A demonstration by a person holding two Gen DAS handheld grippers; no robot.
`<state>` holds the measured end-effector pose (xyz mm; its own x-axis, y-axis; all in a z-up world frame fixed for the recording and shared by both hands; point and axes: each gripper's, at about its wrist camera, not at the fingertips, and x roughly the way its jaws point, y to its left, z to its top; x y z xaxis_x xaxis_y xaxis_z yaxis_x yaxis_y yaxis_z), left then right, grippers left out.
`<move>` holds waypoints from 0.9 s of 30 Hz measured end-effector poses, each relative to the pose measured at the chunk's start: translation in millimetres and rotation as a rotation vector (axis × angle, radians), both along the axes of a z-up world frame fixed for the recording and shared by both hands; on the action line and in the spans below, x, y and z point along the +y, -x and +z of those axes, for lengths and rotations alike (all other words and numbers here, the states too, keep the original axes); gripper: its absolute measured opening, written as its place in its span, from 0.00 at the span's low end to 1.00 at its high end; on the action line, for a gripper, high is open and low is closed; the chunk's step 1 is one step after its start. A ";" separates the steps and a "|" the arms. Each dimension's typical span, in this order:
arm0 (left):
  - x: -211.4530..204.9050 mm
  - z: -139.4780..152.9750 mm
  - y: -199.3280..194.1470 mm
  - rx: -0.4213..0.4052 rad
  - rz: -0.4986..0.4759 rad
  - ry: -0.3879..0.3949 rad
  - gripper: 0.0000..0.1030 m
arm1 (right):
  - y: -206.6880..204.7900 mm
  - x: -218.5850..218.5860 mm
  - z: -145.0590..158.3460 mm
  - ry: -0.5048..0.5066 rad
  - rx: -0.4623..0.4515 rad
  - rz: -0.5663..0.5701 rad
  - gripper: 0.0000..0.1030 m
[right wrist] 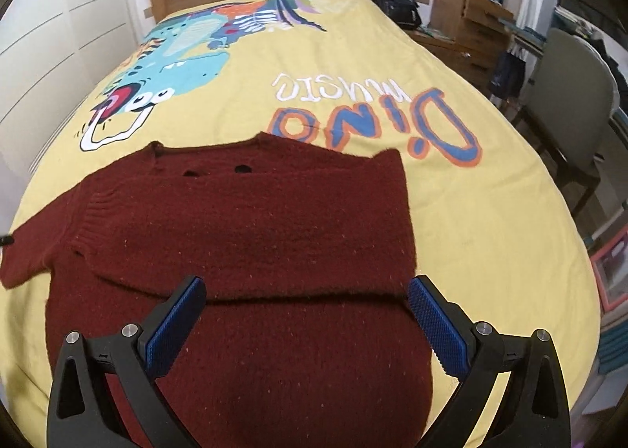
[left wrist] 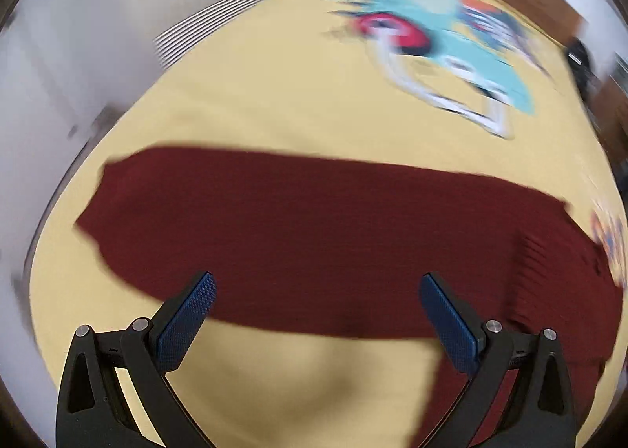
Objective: Fold small clothes
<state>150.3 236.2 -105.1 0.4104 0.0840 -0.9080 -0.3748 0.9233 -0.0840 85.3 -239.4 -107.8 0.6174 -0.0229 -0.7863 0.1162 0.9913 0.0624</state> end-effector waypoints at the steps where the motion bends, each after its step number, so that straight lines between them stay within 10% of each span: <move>1: 17.6 -5.4 4.3 0.011 0.044 0.006 0.99 | 1.3 0.0 -2.3 0.004 0.012 -0.010 0.99; 15: 163.7 -72.3 18.8 0.122 0.373 0.230 0.91 | 5.2 -4.1 -21.0 0.020 0.076 -0.028 0.99; 18: 164.0 -70.6 15.6 0.112 0.360 0.221 0.72 | 2.7 -6.6 -23.6 0.016 0.085 -0.038 0.99; 22: 166.9 -66.9 15.0 0.073 0.316 0.209 0.14 | -0.1 -7.8 -26.6 -0.003 0.100 -0.049 0.99; 27: 148.0 -48.4 -4.3 0.072 0.223 0.132 0.11 | -1.1 -4.0 -22.7 0.006 0.104 -0.037 0.99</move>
